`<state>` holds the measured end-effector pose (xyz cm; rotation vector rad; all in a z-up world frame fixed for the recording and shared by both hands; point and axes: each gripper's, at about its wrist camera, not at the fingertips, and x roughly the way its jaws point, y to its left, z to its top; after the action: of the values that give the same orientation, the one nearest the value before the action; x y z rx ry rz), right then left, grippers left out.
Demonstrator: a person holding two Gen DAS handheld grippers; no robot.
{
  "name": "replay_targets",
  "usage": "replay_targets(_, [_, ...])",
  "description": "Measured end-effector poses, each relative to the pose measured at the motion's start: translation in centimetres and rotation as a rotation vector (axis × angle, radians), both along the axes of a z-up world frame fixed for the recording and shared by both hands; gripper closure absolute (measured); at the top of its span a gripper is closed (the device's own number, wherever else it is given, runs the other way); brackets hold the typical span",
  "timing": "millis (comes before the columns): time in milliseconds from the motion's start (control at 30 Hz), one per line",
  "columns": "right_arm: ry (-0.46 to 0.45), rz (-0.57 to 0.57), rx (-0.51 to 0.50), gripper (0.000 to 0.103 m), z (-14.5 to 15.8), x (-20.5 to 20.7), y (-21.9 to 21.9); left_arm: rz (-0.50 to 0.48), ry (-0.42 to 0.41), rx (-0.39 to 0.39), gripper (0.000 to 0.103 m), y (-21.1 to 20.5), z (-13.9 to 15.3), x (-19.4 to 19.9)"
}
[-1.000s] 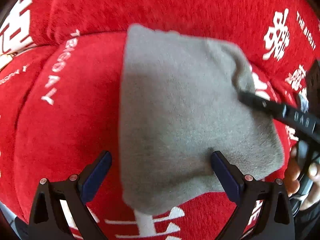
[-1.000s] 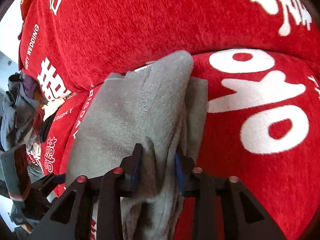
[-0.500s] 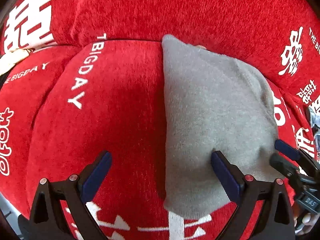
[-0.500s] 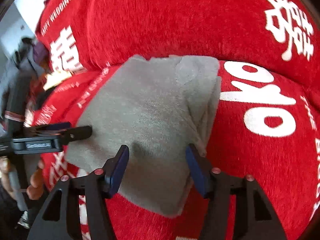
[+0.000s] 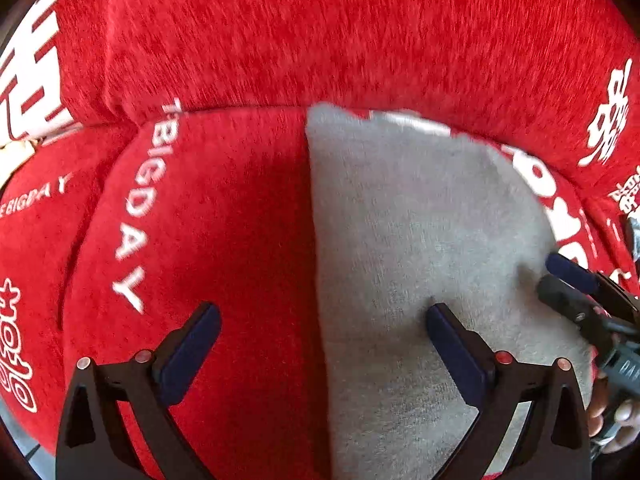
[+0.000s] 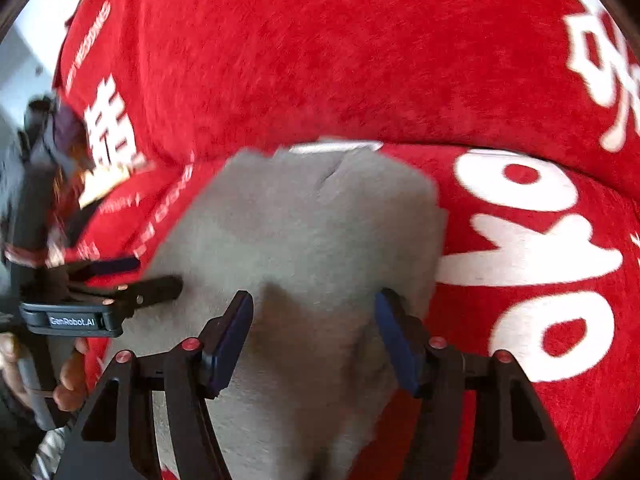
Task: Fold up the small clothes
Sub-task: 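Smooth the folded sweater bundle with both grippers open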
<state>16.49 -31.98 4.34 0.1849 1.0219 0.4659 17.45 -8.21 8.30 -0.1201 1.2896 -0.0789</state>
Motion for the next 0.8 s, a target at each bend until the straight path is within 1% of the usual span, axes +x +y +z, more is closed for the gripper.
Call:
replay_targets(67, [-0.062,0.002,-0.032,0.034,1.6,-0.1,-0.2,0.017,-0.041,-0.014,0.000,0.3,1.0,0.8])
replay_targets(100, [-0.069,0.027,-0.028,0.034,2.2,0.2,0.2,0.015,-0.039,-0.028,0.000,0.1,1.2,1.7])
replay_targets(167, [-0.064,0.094,-0.021,0.033,2.6,1.1,1.3,-0.003,-0.021,-0.033,0.000,-0.9,0.9,3.2])
replay_targets(233, [-0.053,0.139,-0.050,0.033,2.1,2.4,2.7,-0.043,0.021,-0.055,0.000,-2.4,-0.3,4.7])
replay_targets(267, [-0.027,0.155,-0.061,0.033,1.4,3.3,3.3,-0.048,0.055,-0.052,0.000,-2.9,-1.3,5.6])
replay_targets(300, [0.000,0.157,-0.074,0.033,0.6,4.3,3.8,-0.042,0.072,-0.031,0.000,-3.2,-2.0,6.0])
replay_targets(367, [0.012,0.128,-0.139,0.033,-0.9,6.2,3.8,-0.026,0.108,0.002,0.000,-3.3,-4.0,7.4])
replay_targets(400, [0.029,0.094,-0.183,0.033,-1.7,7.1,3.4,-0.004,0.147,-0.033,0.000,-2.7,-5.1,8.2])
replay_targets(433, [0.055,0.072,-0.172,0.033,-2.3,7.7,2.8,0.023,0.174,-0.076,0.000,-2.1,-5.5,8.7])
replay_targets(467, [0.075,0.046,-0.120,0.033,-2.2,8.2,2.0,0.054,0.192,-0.101,0.000,-1.4,-5.5,9.0])
replay_targets(500, [0.075,0.022,-0.112,0.033,-1.7,8.3,1.8,0.077,0.182,-0.087,0.000,-0.9,-4.8,9.1])
replay_targets(533, [0.056,0.011,-0.126,0.033,-0.9,8.0,1.8,0.076,0.150,-0.072,0.000,-0.6,-3.9,8.9])
replay_targets(567, [0.010,0.021,-0.154,0.031,0.2,7.3,2.2,0.062,0.117,-0.069,0.000,-0.5,-3.0,8.6])
replay_targets(600, [-0.032,0.045,-0.188,0.031,1.2,6.6,2.9,0.042,0.080,-0.073,0.000,-0.4,-1.8,8.1])
replay_targets(633, [-0.047,0.066,-0.204,0.031,1.8,6.1,3.6,0.033,0.062,-0.076,0.000,-0.4,-1.1,7.6])
replay_targets(700, [-0.046,0.124,-0.211,0.031,2.6,4.6,5.0,0.006,0.032,-0.110,0.000,-0.3,0.2,6.1])
replay_targets(733, [-0.047,0.158,-0.212,0.031,2.8,3.8,5.8,-0.003,0.022,-0.107,0.000,-0.3,0.6,5.2])
replay_targets(800, [-0.053,0.224,-0.256,0.031,2.4,1.9,7.6,-0.023,0.011,-0.031,0.000,-0.5,0.5,3.0])
